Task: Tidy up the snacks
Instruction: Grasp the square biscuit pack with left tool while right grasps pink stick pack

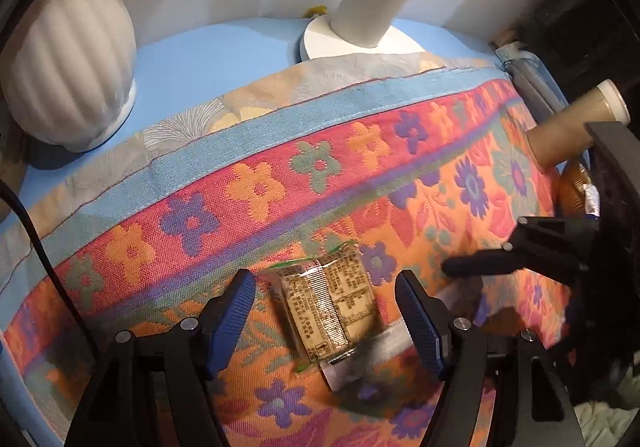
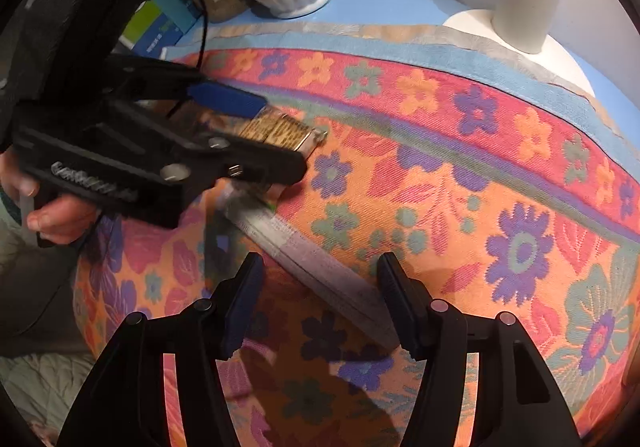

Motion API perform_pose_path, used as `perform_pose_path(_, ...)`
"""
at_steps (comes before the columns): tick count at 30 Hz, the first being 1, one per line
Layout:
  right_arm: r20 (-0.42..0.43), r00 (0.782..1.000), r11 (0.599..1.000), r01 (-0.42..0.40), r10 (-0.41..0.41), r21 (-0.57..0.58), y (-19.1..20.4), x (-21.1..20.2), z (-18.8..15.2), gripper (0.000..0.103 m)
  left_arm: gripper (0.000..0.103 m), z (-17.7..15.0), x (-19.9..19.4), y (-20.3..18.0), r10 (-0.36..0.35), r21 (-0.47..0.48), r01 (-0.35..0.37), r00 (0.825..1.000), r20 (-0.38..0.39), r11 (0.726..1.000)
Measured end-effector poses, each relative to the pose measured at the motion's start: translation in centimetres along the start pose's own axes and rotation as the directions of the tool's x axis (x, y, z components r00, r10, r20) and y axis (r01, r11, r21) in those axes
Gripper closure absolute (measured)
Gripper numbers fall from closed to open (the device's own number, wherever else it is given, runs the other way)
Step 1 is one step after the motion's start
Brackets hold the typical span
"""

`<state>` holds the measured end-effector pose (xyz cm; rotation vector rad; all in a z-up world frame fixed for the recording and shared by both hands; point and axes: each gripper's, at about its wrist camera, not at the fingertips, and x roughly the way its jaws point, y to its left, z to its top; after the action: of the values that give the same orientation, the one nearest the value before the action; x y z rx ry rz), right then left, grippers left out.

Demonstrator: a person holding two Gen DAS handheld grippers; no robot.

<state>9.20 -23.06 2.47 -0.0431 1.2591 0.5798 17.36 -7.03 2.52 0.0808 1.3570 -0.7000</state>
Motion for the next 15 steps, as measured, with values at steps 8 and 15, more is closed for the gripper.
perform_pose_path(8, -0.064, 0.998, 0.997, -0.032, 0.027, -0.072, 2.6, 0.0, -3.1, 0.052, 0.039, -2.3, -0.8, -0.3, 0.114, 0.026, -0.114, 0.993, -0.004, 0.993)
perform_pose_path(15, -0.02, 0.997, 0.997, 0.07, -0.071, -0.042, 3.7, 0.5, -2.5, 0.05, 0.039, -2.0, -0.7, -0.3, 0.095, -0.024, -0.095, 0.995, 0.013, 0.995)
